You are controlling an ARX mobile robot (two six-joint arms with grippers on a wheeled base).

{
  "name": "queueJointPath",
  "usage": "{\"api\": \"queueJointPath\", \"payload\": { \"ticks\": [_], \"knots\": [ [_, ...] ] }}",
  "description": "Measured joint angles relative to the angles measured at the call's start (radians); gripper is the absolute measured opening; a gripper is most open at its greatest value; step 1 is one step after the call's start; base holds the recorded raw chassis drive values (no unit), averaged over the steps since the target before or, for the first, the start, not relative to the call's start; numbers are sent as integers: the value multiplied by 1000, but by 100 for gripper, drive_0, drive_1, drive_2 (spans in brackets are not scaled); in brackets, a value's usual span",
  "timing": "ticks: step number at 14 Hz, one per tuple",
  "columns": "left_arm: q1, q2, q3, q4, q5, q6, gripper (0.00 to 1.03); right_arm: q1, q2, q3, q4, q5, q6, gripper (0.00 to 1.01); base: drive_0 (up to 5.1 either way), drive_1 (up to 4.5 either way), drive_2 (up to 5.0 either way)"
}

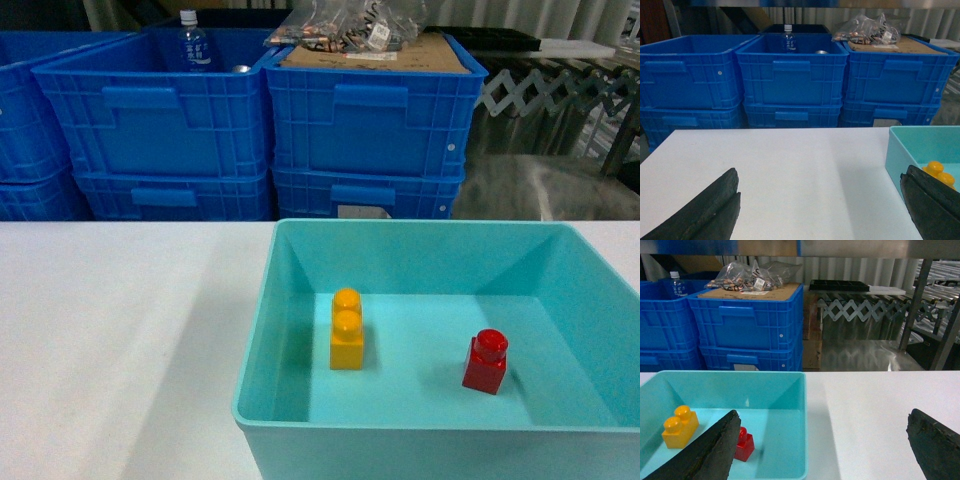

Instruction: Pick red block from blue box to shelf

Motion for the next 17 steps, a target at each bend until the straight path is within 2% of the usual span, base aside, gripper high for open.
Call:
{"api": "queueJointPath", "payload": {
  "ticks": [17],
  "knots": [
    [0, 0, 0, 0, 0, 0, 98, 0, 0, 0, 0, 0, 0, 98, 0, 0, 0]
  ]
}}
